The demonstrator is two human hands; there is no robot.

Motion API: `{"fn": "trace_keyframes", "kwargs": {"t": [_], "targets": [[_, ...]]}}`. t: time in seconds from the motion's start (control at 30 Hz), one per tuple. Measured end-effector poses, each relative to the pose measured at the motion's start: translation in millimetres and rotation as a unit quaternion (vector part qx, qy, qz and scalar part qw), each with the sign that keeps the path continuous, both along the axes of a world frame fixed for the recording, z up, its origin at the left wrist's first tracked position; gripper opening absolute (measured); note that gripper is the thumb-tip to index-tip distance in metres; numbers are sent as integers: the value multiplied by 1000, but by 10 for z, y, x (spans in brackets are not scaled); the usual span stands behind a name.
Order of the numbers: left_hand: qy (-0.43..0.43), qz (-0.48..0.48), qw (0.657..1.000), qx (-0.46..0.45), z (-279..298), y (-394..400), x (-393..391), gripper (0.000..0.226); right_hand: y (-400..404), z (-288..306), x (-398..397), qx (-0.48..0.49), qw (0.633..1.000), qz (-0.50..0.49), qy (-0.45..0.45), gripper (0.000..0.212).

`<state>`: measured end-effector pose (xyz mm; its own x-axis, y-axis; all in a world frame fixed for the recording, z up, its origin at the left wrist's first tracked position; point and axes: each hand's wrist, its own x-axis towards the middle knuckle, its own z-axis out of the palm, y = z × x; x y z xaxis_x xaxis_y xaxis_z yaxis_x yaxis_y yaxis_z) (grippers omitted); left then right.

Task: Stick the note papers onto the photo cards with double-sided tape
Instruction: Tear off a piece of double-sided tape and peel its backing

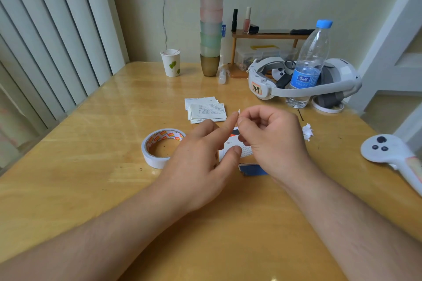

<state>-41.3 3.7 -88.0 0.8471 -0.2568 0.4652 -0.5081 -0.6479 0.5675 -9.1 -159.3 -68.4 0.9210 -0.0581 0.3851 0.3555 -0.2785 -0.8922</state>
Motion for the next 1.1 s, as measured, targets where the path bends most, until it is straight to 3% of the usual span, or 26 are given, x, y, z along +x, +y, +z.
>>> {"fn": "trace_keyframes", "kwargs": {"t": [0.13, 0.37, 0.7, 0.83, 1.1], "targets": [[11, -9, 999, -38, 2, 0, 6, 60, 1, 10, -11, 0, 1000, 10, -5, 25], [69, -46, 985, -152, 3, -13, 13, 55, 6, 20, -24, 13, 999, 26, -22, 11], [117, -97, 956, -251, 49, -27, 8, 50, 11, 44, -35, 53, 997, 53, -18, 29], [112, -91, 958, -249, 39, -21, 23, 53, 9, 62, -49, 58, 997, 52, -6, 24], [33, -37, 988, -146, 15, 1, 16, 52, 4, 91, -74, 69, 996, 56, 7, 21]]}}
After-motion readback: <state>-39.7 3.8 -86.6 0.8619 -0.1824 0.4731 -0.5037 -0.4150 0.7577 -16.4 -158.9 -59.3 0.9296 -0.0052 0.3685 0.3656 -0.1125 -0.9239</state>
